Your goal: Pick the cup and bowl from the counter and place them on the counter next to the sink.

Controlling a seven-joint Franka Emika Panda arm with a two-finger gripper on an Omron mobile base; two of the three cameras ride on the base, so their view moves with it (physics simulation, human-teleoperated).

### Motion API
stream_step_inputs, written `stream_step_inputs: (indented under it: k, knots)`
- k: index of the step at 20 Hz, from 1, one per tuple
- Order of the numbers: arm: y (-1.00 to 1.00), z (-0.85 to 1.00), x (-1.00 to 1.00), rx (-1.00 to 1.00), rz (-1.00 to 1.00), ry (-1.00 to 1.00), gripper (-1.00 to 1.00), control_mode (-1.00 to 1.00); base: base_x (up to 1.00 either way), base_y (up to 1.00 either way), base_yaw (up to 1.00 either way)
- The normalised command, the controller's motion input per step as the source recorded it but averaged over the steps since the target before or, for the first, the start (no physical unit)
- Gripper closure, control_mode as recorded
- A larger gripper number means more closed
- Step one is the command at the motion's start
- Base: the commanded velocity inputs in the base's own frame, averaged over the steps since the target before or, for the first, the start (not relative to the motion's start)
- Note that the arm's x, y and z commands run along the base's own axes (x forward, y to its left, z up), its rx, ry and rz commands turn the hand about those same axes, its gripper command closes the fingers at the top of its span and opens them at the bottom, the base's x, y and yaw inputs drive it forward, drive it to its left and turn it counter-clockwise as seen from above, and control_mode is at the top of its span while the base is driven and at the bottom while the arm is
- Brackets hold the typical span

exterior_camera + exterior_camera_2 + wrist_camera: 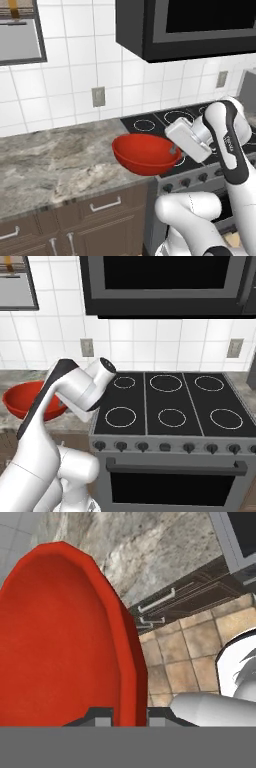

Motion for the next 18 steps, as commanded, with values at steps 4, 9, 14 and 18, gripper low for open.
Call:
stream_step_inputs:
  k: [4,9,14,18]
  knots:
    - [0.0,0.0,0.0,0.0,0.0,0.0,1.0,1.0,-0.67,0.05,0.0]
    - [0.0,0.0,0.0,0.0,0.0,0.0,1.0,1.0,0.48,0.06,0.17]
    - [0.0,0.0,0.0,0.0,0.0,0.0,1.0,1.0,0.24,0.0,0.66]
    - [0.0,0.0,0.0,0.0,0.0,0.0,1.0,1.0,0.04,0.0,0.91]
